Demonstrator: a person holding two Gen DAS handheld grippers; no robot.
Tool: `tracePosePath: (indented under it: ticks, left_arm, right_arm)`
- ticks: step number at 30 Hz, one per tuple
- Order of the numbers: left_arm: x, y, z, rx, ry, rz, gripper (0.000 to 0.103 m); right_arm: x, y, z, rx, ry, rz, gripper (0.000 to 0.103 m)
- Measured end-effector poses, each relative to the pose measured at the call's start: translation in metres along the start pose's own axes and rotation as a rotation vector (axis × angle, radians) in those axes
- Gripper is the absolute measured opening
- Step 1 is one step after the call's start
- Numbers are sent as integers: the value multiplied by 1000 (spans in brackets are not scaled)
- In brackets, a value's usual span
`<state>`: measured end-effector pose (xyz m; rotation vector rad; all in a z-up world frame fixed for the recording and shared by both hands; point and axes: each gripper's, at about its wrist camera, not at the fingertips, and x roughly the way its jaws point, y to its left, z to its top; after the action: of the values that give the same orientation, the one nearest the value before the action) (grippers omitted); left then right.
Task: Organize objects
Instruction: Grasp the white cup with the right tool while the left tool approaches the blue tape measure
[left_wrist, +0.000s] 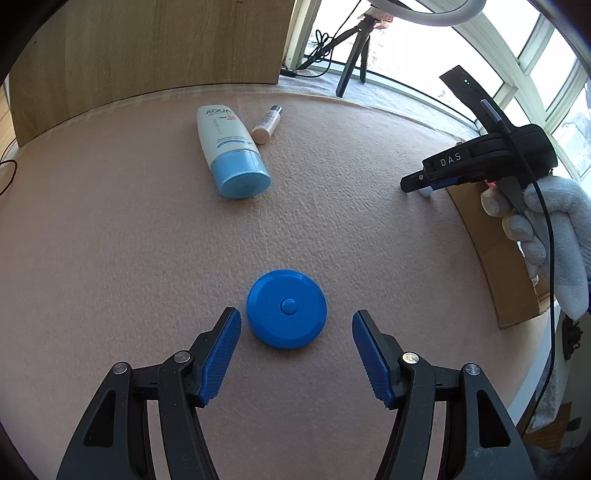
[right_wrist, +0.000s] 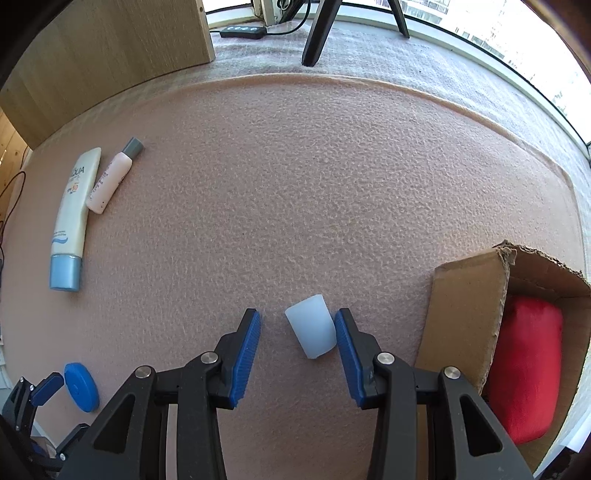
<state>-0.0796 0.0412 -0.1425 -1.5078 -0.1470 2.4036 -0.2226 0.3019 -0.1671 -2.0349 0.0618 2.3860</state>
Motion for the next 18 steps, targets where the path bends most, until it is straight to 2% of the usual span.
tracePosePath:
  ticks: [2, 5, 11, 18]
  left_arm:
    - [-3, 0, -2, -2, -3, -3, 66]
    - [-5, 1, -4, -6, -7, -1, 66]
    - [-2, 5, -2, -18, -7, 4, 66]
    - [10, -5, 1, 26, 9, 52, 66]
  right_arm:
    - [-3, -1, -2, 9, -3, -1, 26]
    - [-5, -7, -1, 15, -4, 17, 18]
    - [-10, -14, -6, 31, -15, 65, 10]
    - [-21, -10, -23, 30, -56, 86, 8]
